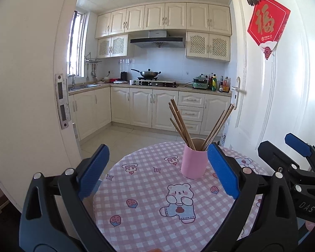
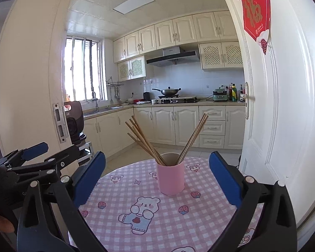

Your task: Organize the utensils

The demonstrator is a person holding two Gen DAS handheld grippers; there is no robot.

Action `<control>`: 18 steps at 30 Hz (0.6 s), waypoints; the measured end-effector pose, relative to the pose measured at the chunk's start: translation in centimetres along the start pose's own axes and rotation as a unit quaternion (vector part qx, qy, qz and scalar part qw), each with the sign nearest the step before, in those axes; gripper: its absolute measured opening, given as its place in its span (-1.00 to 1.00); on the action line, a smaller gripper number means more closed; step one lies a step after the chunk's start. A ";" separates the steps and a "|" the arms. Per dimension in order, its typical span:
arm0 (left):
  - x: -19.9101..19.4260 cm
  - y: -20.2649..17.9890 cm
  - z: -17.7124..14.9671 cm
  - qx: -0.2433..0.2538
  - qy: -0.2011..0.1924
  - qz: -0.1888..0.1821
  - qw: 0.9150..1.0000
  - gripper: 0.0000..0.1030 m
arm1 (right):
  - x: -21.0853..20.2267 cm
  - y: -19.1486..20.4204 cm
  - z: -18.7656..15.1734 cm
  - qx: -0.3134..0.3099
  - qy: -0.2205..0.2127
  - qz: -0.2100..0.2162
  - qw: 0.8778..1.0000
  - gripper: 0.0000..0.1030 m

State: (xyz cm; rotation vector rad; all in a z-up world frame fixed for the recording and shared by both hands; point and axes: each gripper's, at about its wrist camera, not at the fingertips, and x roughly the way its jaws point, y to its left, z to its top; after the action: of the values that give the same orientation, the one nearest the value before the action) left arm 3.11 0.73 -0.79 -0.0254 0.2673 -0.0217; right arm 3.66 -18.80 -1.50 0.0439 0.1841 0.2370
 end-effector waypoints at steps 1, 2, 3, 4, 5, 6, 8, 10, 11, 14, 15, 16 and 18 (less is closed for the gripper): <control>-0.2 -0.1 0.0 0.003 -0.004 0.006 1.000 0.81 | -0.1 0.0 0.0 -0.002 -0.001 -0.002 1.000 0.85; -0.4 -0.2 0.0 0.004 -0.010 0.009 1.000 0.81 | -0.1 0.1 0.0 -0.004 -0.002 -0.004 1.000 0.85; -0.6 -0.3 0.1 0.005 -0.016 0.010 1.000 0.81 | -0.2 0.0 0.0 -0.004 -0.004 -0.005 1.000 0.85; -0.8 -0.4 0.1 0.006 -0.020 0.012 1.000 0.81 | -0.3 0.0 0.0 -0.005 -0.005 -0.007 1.000 0.85; -0.9 -0.4 0.1 0.007 -0.025 0.013 1.000 0.81 | -0.4 0.1 0.0 -0.006 -0.007 -0.008 1.000 0.85; -0.9 -0.5 0.1 0.008 -0.027 0.014 1.000 0.81 | -0.5 0.1 0.1 -0.007 -0.011 -0.010 1.000 0.85; -1.1 -0.5 0.1 0.007 -0.033 0.017 0.999 0.81 | -0.7 0.2 0.1 -0.012 -0.016 -0.013 1.000 0.85; -1.2 -0.6 0.1 0.011 -0.037 0.019 0.999 0.82 | -0.8 0.2 0.1 -0.015 -0.018 -0.014 1.000 0.85; -1.2 -0.6 0.1 0.012 -0.039 0.021 0.999 0.82 | -0.8 0.3 0.1 -0.017 -0.019 -0.015 1.000 0.85; -0.9 -0.6 0.1 0.009 -0.036 0.016 0.999 0.82 | -0.8 0.3 0.0 -0.020 -0.019 -0.017 0.999 0.85; -1.0 -0.5 0.0 0.007 -0.039 0.014 0.999 0.82 | -0.8 0.3 0.0 -0.020 -0.019 -0.016 0.999 0.85; -1.1 -0.5 0.0 0.007 -0.042 0.013 0.999 0.82 | -0.8 0.3 0.0 -0.020 -0.019 -0.016 1.000 0.85; -1.2 -0.5 0.0 0.007 -0.046 0.015 0.999 0.82 | -0.9 0.3 0.0 -0.022 -0.022 -0.017 0.999 0.85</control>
State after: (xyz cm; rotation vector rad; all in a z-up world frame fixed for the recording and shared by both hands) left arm 1.96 0.25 -0.51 -0.0078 0.1756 0.0064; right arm 2.69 -18.68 -1.34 0.0019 0.1358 0.2063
